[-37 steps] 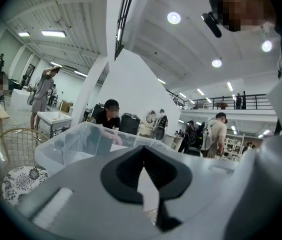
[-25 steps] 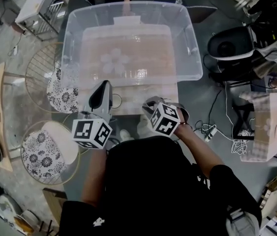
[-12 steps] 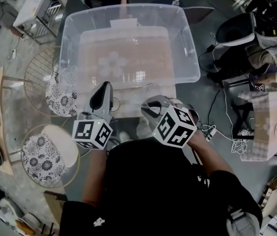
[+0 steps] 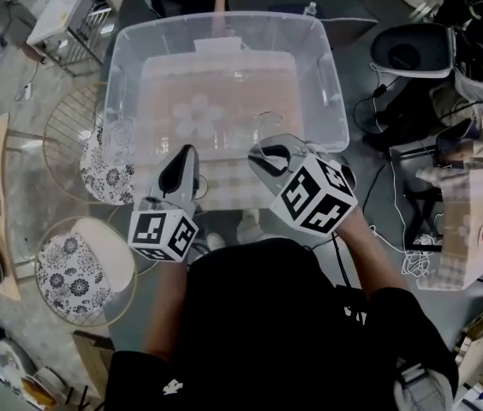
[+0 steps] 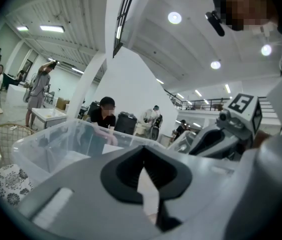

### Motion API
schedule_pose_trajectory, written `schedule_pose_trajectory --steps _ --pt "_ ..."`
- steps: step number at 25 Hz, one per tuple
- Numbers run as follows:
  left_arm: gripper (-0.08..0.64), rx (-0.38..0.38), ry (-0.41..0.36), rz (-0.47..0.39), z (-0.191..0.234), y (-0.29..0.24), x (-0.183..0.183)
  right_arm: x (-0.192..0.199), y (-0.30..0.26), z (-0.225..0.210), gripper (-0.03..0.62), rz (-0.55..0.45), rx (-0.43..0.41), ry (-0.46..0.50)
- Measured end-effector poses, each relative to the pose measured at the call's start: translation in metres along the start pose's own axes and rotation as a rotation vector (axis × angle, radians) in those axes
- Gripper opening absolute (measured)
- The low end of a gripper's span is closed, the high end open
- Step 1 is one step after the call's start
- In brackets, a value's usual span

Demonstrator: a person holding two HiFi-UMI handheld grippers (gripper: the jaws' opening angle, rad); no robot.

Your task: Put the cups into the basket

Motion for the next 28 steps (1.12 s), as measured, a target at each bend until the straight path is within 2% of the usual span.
schedule_pose_trajectory --steps 9,17,28 --pt "0.008 -0.049 -0.006 0.011 0.004 -0.01 -0.001 0.006 -0.042 -0.058 0.031 0.036 -0.011 -0.023" --pt "0.008 -0.099 -0.012 0.034 0.013 -0.013 0.002 0.031 -0.109 -0.105 0.031 0.17 -0.032 -0.033" --pt "0.008 -0.166 0.003 0.068 0.025 -0.007 0.012 0.069 -0.19 -0.141 0.031 0.335 -0.054 -0.025"
Point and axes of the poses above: the fingertips, and each gripper's own axes: y backward along the fingers, z to its left, x out of its underside, the point moved 3 cm from there along y, backward along the fingers, and after that the axes turned 11 degrees about -y, right-handed, at the moved point
